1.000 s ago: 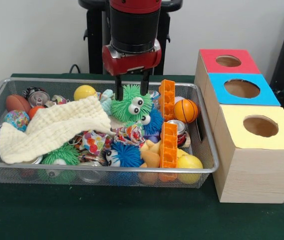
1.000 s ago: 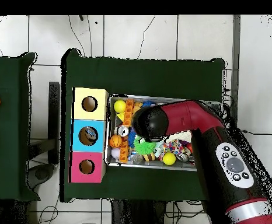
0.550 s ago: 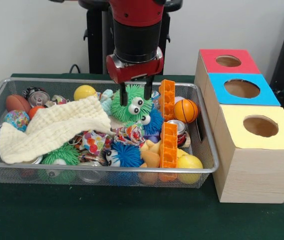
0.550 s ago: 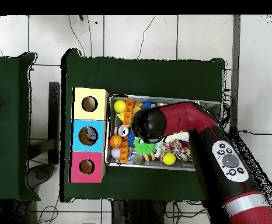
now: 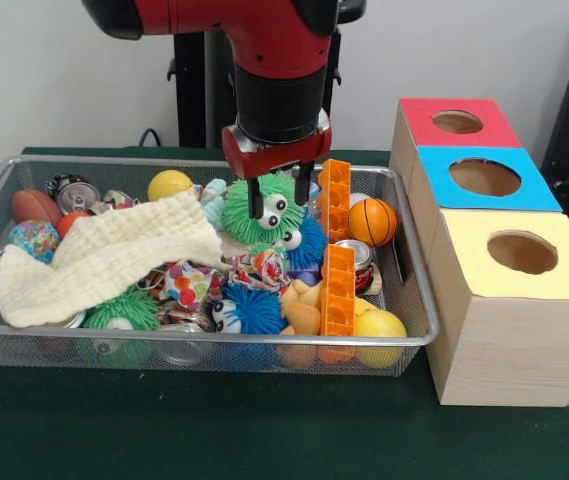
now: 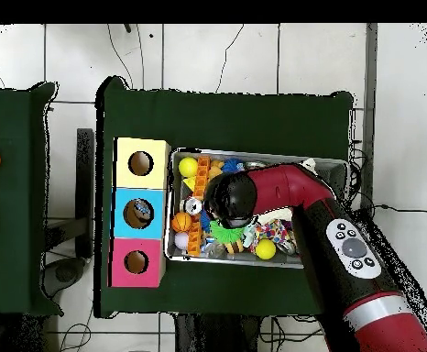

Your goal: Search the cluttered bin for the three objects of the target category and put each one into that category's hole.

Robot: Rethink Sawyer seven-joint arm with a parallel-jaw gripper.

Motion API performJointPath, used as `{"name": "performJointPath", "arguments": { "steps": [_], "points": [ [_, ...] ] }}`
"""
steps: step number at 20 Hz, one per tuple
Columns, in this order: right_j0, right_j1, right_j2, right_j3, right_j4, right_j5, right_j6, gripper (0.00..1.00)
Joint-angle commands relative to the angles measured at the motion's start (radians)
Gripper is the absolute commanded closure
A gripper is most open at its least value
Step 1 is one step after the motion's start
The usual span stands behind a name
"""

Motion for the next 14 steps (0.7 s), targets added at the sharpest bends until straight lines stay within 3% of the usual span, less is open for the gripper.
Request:
{"name": "performJointPath", "arguments": {
  "steps": [1, 6, 9, 14],
  "points": [
    [0.026, 0.021, -0.047, -0.008, -0.078, 0.196, -0.181, 0.0],
    [0.044, 0.017, -0.07, -0.023, -0.092, 0.25, -0.164, 0.0],
    [0.062, 0.004, -0.078, -0.041, -0.117, 0.359, -0.226, 0.0],
    [0.055, 0.019, -0.069, -0.034, -0.134, 0.313, -0.181, 0.0]
  ]
}}
